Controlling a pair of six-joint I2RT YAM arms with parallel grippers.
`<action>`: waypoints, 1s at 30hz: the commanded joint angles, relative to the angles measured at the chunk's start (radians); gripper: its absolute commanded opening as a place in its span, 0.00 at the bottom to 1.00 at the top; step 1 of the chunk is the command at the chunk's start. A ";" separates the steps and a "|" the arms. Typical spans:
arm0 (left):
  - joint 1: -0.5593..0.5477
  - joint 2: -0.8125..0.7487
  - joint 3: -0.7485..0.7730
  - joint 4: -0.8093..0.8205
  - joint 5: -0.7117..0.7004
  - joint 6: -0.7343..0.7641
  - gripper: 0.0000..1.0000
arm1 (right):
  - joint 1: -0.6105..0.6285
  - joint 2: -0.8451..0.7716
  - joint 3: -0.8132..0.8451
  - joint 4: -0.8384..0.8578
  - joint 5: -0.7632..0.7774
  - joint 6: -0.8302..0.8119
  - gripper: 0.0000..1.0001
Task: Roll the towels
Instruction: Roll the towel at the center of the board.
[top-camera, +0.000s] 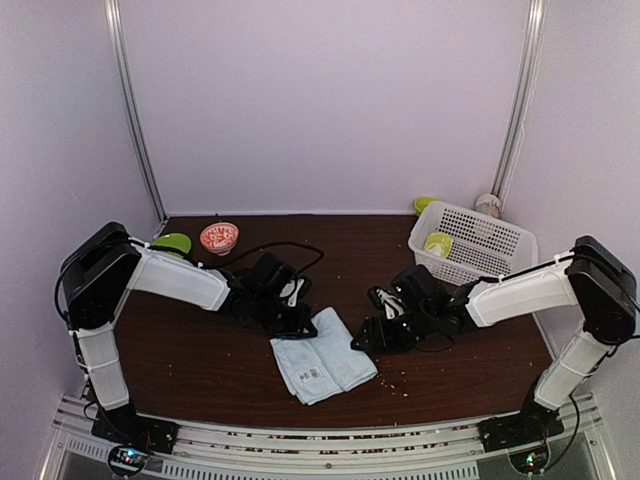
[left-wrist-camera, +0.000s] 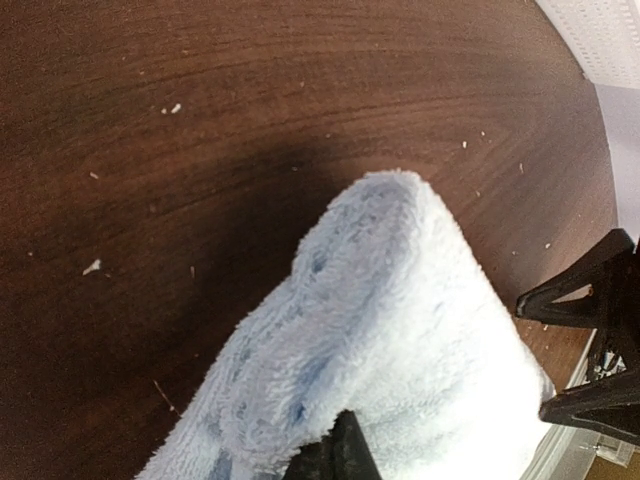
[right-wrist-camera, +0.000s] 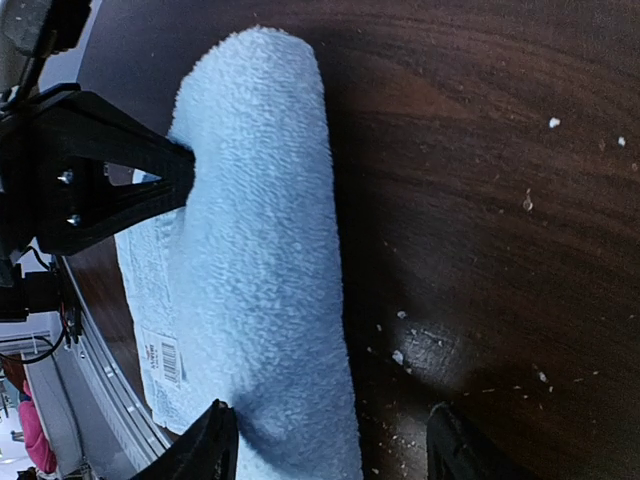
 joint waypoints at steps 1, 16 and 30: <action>0.007 0.011 -0.018 -0.108 -0.038 0.014 0.00 | -0.012 0.057 -0.018 0.175 -0.119 0.074 0.64; 0.004 -0.066 -0.015 -0.154 -0.047 0.023 0.04 | 0.002 0.102 0.045 0.020 -0.055 0.005 0.00; 0.004 -0.239 -0.103 -0.245 -0.119 0.032 0.28 | 0.147 0.091 0.303 -0.438 0.434 -0.148 0.00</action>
